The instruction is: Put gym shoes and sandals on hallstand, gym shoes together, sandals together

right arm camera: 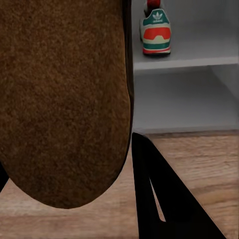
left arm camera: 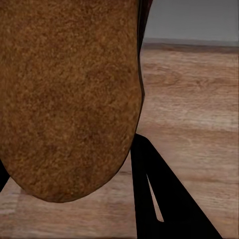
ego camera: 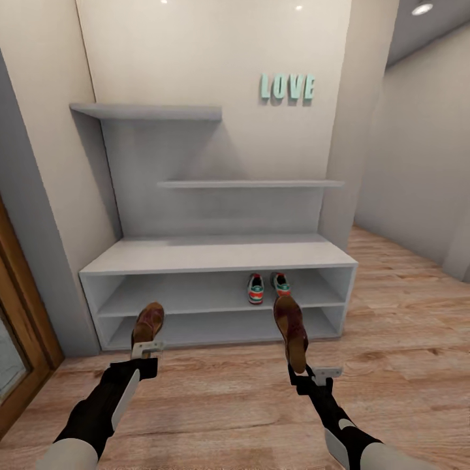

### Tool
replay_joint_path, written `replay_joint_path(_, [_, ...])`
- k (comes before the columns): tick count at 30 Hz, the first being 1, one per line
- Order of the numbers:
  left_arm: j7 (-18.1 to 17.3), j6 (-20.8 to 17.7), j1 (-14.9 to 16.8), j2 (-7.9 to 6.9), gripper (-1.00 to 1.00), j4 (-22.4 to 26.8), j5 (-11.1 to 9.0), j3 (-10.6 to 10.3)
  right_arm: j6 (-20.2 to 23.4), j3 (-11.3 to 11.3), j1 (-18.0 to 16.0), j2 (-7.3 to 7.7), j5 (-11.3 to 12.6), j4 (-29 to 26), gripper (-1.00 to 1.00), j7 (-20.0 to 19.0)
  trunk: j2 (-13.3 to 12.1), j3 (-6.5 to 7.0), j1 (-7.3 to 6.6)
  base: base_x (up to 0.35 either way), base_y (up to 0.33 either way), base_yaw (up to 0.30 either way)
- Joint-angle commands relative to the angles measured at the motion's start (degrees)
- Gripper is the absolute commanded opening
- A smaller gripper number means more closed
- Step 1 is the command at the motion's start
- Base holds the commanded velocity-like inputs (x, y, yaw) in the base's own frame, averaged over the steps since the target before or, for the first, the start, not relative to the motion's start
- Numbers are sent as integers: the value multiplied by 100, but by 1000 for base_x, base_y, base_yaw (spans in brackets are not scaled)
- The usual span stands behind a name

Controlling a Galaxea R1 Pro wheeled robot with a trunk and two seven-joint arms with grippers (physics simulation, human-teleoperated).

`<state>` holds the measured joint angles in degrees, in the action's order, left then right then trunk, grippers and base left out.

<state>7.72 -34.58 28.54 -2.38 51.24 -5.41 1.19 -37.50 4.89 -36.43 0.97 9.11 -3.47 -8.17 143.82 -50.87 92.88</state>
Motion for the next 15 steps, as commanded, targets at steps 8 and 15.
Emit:
replay_joint_path(8, [27,-31,3,-11,-100,0,-39,-5,-12,46,-4,0,82,5,-100,-28,14,-259,19,0,0,0])
replay_joint_path(15, [31,-27,3,-135,-100,0,-39,5,-12,44,-3,0,82,12,-100,-27,24,-480,37,0,0,0])
